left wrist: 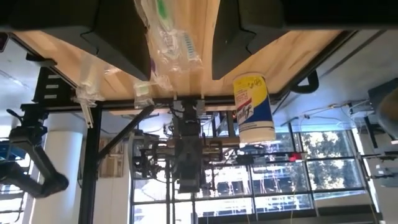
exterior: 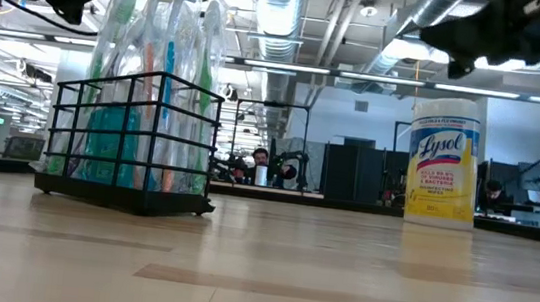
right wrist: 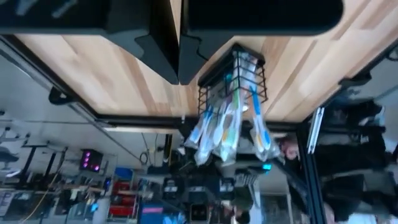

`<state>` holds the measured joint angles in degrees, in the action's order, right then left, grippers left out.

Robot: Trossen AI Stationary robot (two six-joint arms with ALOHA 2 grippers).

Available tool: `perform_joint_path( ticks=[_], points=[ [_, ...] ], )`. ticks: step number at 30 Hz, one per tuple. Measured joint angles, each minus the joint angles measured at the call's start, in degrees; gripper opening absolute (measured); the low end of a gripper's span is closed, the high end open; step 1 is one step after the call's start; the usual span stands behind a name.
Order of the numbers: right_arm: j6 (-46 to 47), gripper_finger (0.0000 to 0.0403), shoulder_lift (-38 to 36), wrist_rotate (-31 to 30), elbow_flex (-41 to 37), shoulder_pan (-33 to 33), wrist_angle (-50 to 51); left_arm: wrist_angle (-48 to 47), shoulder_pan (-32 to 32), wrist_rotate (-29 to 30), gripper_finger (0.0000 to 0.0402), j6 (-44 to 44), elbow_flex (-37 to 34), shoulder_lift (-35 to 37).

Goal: Pick & Place toothbrushing station
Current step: Return to Home Position

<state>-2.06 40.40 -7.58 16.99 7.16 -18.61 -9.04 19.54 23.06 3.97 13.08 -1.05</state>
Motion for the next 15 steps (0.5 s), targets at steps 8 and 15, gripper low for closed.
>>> perform_joint_path(
  ticks=[8,15],
  points=[
    [0.65,0.0,-11.33,-0.02,-9.0,-1.29,-0.8,-1.12,-0.01,-0.46,0.0163,0.13,0.0,0.69],
    [1.3,0.0001,-24.43,0.01,-14.77,-1.13,2.22,-2.79,-0.01,0.12,0.0163,-0.22,0.0,0.69]
  ],
)
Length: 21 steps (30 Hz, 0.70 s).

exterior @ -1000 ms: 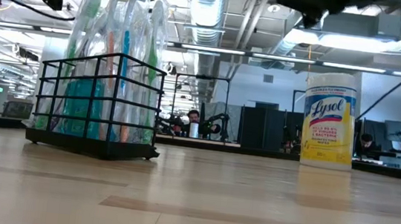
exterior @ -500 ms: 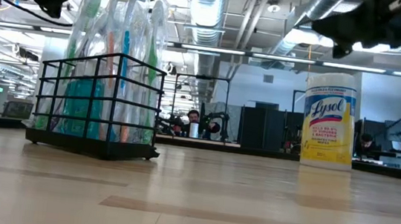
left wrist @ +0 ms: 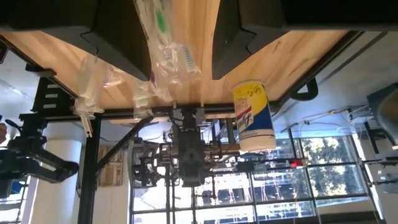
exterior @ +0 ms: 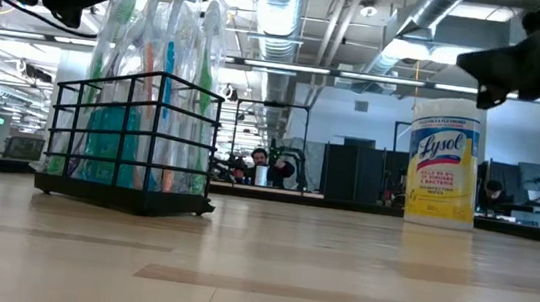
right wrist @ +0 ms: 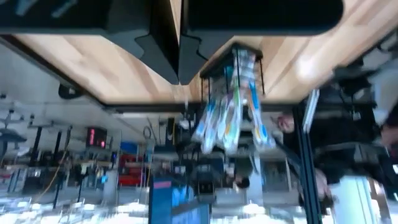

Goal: Pick & Place toothbrushing station
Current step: Return to Home Position

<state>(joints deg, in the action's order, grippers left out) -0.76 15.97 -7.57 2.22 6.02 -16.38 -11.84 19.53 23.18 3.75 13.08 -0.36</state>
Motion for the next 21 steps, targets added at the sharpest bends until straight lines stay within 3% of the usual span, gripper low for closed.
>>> perform_joint_path(
  ticks=[9,15,21],
  points=[
    [6.89,0.0001,-14.97,1.07,-1.53,0.06,15.07,3.62,0.0,-0.34,0.0163,0.13,-5.3,0.0],
    [8.33,0.0001,-15.49,5.18,-1.51,1.57,15.97,8.28,0.0,-8.27,0.0163,2.44,-7.35,0.03],
    [8.33,0.0001,-14.21,5.34,-1.49,2.64,16.07,8.36,0.0,-8.27,0.0163,3.18,-9.03,0.02]
  ],
)
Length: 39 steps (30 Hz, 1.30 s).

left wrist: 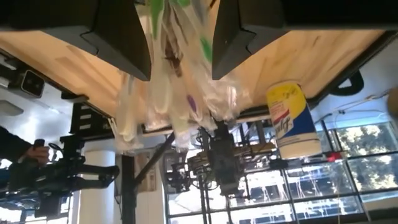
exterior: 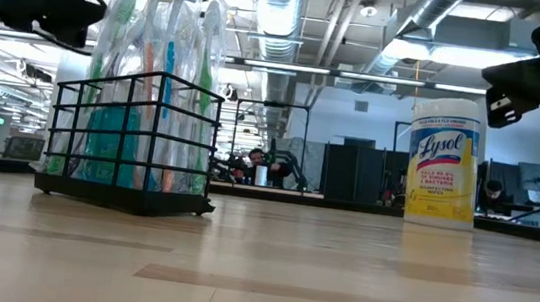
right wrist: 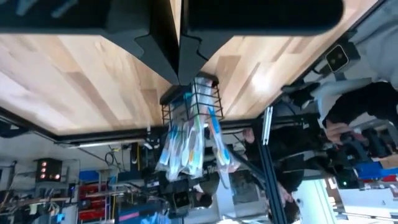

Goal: Pick & Place toothbrushing station
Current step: Return to Home Position

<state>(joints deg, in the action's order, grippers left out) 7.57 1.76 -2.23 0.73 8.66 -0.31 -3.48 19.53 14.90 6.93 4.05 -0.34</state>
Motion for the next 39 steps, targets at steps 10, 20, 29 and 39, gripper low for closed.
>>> perform_joint_path(
  ticks=[10,20,29,39],
  points=[
    [0.0,0.0001,0.05,-0.59,0.0,-0.1,-0.16,4.38,-0.07,-2.55,0.0163,-0.15,-2.79,0.2],
    [0.0,0.0001,0.04,-0.6,0.0,-0.1,-0.16,4.54,-0.07,-1.34,0.0163,1.21,-2.81,-0.84],
    [0.0,0.0001,0.04,-0.6,0.0,-0.1,-0.14,4.91,-0.07,-1.26,0.0163,1.19,-2.88,-1.21],
    [0.0,0.0001,0.04,-0.6,-0.02,-0.1,-0.14,5.17,-0.07,-1.23,0.0163,1.17,-2.9,-1.22]
  ],
)
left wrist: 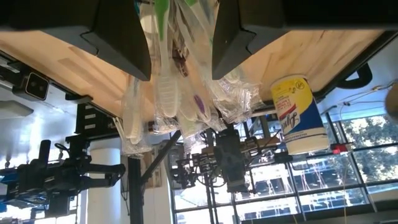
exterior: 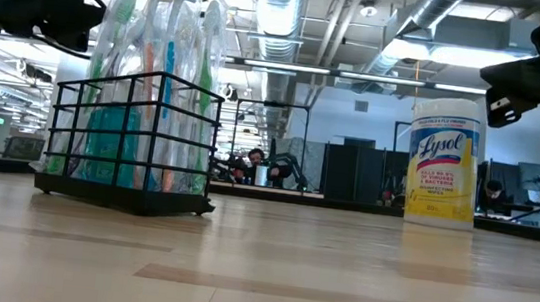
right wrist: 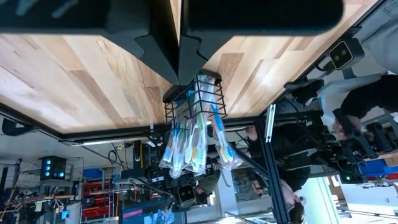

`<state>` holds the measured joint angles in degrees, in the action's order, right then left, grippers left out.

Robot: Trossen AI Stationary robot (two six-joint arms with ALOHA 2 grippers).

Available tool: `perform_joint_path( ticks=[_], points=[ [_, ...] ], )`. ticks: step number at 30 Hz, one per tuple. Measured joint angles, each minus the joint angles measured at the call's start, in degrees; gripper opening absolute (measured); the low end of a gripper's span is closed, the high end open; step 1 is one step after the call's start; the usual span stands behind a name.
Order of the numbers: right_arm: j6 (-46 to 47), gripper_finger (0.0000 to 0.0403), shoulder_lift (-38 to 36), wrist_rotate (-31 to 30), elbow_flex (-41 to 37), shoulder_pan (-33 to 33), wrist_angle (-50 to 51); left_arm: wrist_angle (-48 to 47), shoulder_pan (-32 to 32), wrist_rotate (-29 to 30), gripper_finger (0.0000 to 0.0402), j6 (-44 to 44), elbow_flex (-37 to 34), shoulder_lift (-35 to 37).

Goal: Pick & Place toothbrushing station
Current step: Return to Home Position

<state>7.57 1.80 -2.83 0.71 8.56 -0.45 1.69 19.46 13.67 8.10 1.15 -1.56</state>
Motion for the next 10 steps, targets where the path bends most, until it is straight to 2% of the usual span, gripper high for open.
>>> perform_joint_path(
  ticks=[10],
  points=[
    [0.0,0.0001,0.0,0.0,0.0,0.0,0.0,1.29,0.0,0.0,0.0163,0.0,-0.07,0.0]
  ],
)
